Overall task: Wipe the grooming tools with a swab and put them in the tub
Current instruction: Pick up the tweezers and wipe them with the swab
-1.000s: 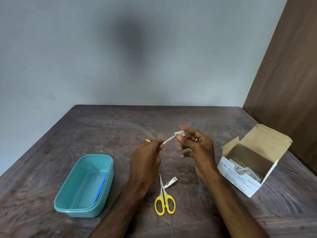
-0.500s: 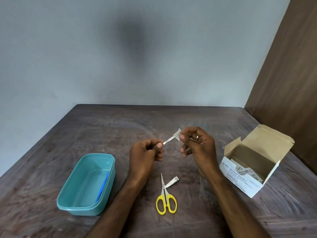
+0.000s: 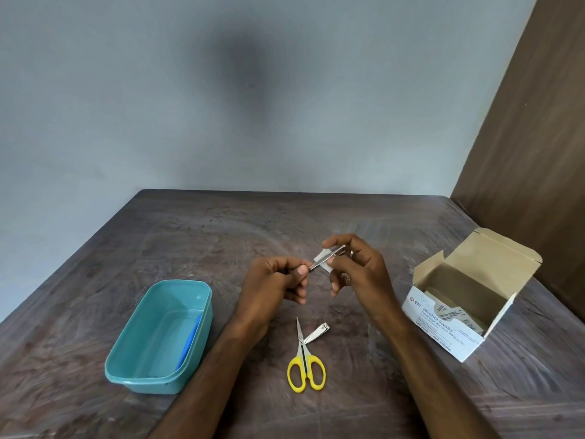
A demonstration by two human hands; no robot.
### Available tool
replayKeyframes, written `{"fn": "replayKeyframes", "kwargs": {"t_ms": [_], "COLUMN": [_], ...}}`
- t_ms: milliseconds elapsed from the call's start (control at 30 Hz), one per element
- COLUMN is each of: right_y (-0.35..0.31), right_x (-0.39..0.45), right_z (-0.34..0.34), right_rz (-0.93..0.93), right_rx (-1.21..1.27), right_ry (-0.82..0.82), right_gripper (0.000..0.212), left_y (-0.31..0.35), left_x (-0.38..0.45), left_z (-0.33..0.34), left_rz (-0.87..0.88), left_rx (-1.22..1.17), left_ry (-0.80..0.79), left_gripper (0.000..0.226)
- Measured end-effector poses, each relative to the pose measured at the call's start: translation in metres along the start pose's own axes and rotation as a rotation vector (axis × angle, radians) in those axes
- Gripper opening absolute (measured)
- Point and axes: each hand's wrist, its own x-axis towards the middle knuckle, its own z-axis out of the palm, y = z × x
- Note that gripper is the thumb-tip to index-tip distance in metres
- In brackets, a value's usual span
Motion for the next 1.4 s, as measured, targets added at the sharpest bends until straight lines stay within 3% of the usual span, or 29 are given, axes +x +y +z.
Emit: {"fn": "replayKeyframes", "kwargs": {"t_ms": [233,500,733,967,1133,1300,1400], "right_y": [-0.002,0.000,-0.002,-0.001,0.003,0.001,0.000], "right_x": [-0.002,-0.001,-0.002,-0.001,0.001,-0.001,-0.003], "right_z": [-0.002,-0.010,-0.013,-0.007,-0.007,0.000,0.005], "right_rz": [-0.004,0.016,0.029,0.058,0.099,0.203,0.248], "right_rx": [0.019,-0.004,-0.103,-0.244,-0.267,-0.106,-0.010], "right_ry": [-0.032,-0.147,-0.199,-0.130,-0.056,-0.042,0.011], "right_gripper": [0.018,0.011,0.015,0.028,0.016,0.020,0.026], "left_y": [-0.002,-0.001,-0.001,0.000,-0.004,-0.015,-0.016], "left_x": [0.003,0.003,0.005,0.003,0.002,0.005,0.005], "left_z": [-0.004,-0.005,-0.009,-0.006,-0.001,0.001,0.004], "left_rz": [-0.144,-0.175,-0.219,-0.232,0.005,0.396,0.412], "left_rx": [-0.092,-0.119,-0.176,-0.232,0.032,0.724,0.754], "left_ry": [-0.075,-0.082,-0.116,-0.054,0.038,0.158,0.216], "left_gripper": [0.015,0.013,0.015,0.016,0.012,0.014,0.012]}}
